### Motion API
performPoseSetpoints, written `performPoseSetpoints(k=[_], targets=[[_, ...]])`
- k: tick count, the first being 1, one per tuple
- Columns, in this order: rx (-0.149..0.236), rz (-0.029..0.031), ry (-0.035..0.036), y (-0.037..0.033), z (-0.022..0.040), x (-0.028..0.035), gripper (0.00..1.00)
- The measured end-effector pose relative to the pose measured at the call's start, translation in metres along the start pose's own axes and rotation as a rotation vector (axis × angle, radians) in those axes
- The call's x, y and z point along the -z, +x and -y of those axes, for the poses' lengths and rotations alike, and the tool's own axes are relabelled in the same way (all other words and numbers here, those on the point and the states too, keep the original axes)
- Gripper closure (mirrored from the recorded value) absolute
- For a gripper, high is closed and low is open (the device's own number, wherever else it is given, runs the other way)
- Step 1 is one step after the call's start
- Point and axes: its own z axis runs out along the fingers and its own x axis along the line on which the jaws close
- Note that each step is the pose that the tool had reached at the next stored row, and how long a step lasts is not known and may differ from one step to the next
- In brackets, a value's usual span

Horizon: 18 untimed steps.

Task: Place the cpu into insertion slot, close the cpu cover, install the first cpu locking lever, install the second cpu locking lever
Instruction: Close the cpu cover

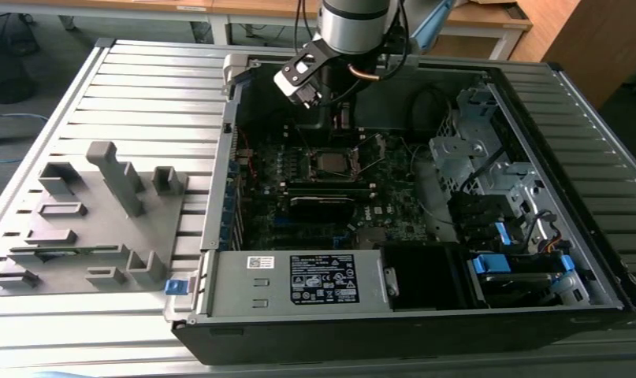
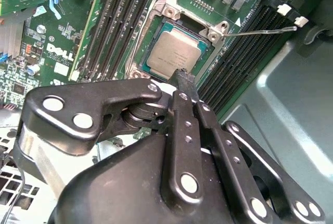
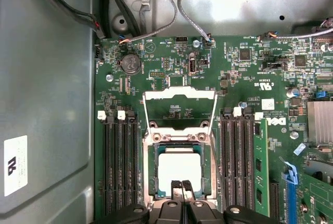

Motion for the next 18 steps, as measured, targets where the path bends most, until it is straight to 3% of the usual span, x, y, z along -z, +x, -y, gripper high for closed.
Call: performPoseSetpoints(k=[7, 18], targets=[[0.000, 0.0001, 0.0013, 0.0002, -0.0003, 0.0098, 0.89], [0.000, 0.0003, 0.0015, 0.0002, -0.0016, 0.0104, 0.89]])
